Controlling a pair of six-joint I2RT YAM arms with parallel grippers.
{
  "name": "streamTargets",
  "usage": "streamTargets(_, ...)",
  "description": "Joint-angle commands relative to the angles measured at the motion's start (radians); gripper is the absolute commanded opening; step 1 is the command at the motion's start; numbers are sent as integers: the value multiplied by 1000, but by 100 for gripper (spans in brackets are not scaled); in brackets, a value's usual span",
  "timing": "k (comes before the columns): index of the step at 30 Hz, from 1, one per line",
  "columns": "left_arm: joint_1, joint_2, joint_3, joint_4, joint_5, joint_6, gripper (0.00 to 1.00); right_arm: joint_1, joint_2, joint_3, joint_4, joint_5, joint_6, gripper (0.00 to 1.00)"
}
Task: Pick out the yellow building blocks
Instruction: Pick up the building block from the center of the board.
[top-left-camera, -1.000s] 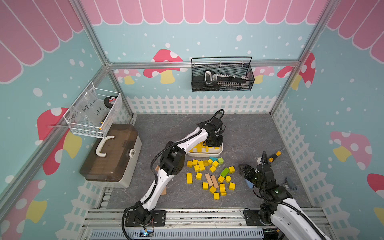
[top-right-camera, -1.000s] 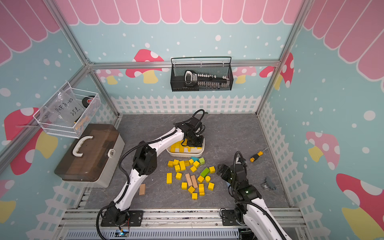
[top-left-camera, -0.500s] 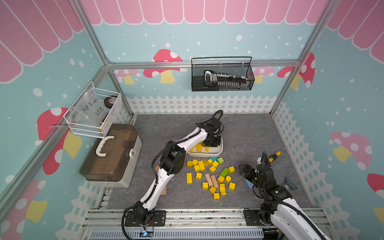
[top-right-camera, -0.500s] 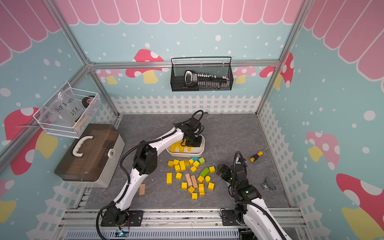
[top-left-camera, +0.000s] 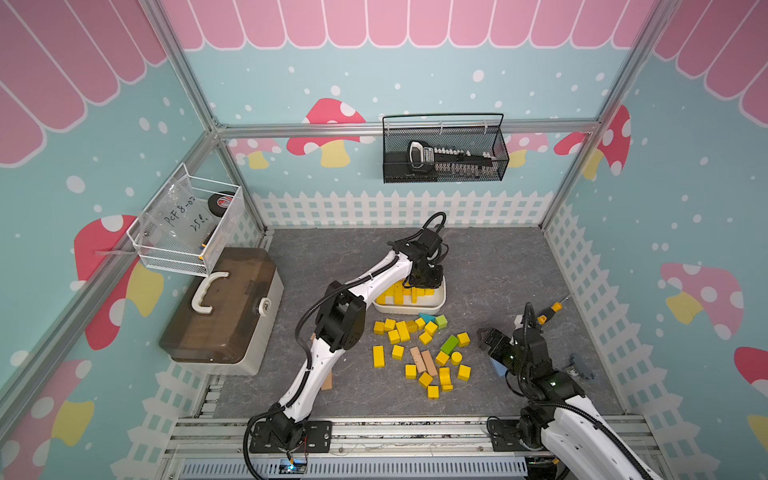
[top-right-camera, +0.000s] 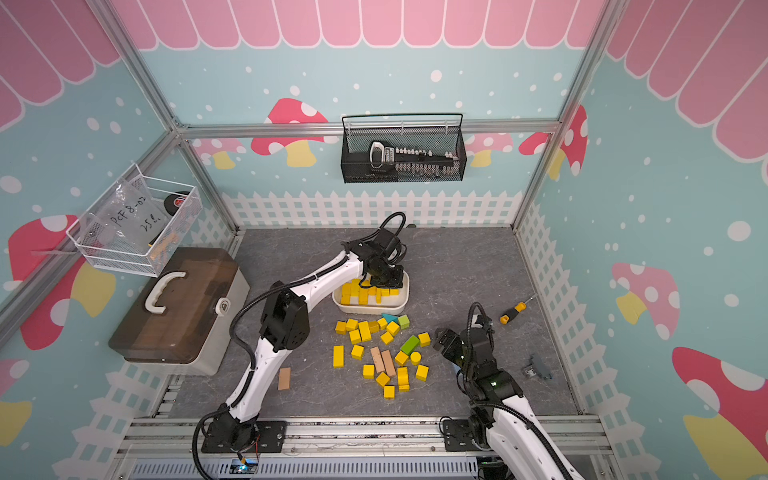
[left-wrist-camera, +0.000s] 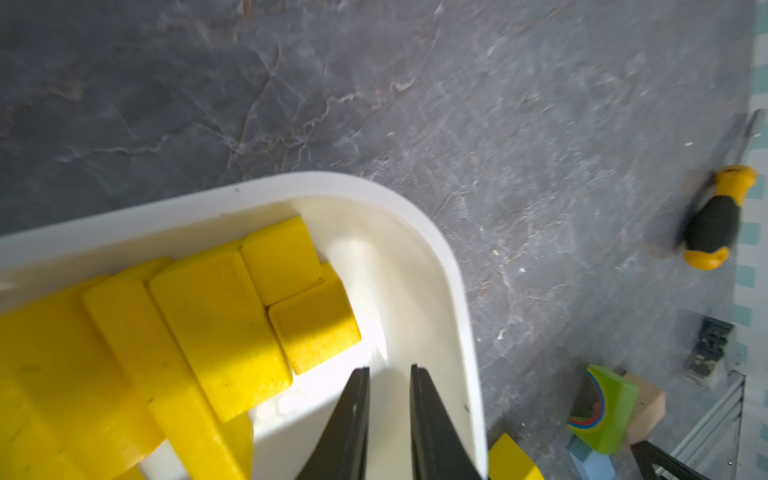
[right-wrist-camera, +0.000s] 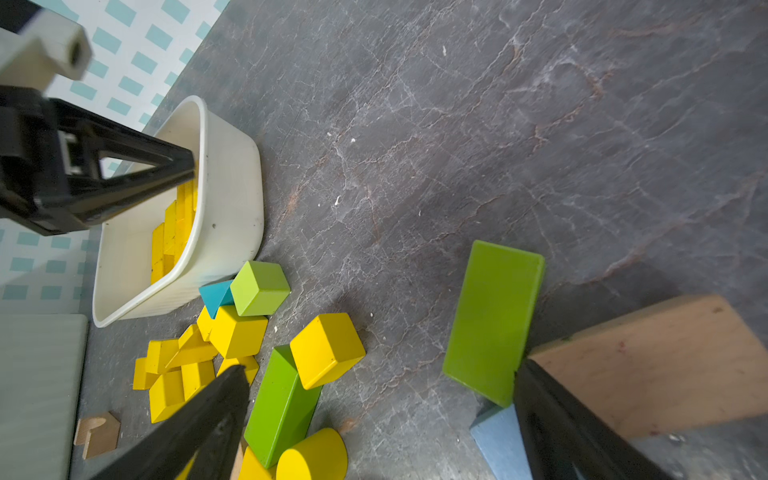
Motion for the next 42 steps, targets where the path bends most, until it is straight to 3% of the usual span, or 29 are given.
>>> streamTargets(1,0,-146,-57,41,12,4,23,-4,-5,-10,15,-5,9,99)
streamTargets(7,5,-393,-324,150,-8,8,24,-4,31,-3,58,-59,-33,99)
streamTargets(16,68,-875,-836,269,8,35,24,-1,233,59,122,-144,-81,97)
streamTargets(21,103,-1161,-1040,228,-48,72,33,1,278,64,143,-150,-75,98)
streamTargets(26,115,-1400,-1159,148,-125,89,48,1,282,67,159,-157,-77,98)
streamTargets(33,116,-1609,-1269,102,-155,113,57,8,342,96,152,-156,-76,98)
streamTargets(37,116,-1675,-1320,122,-116,103,57,16,399,140,139,-160,-85,98)
streamTargets(42,115,-1718,-1287,63,-111,86,57,26,445,283,-67,-129,-146,97)
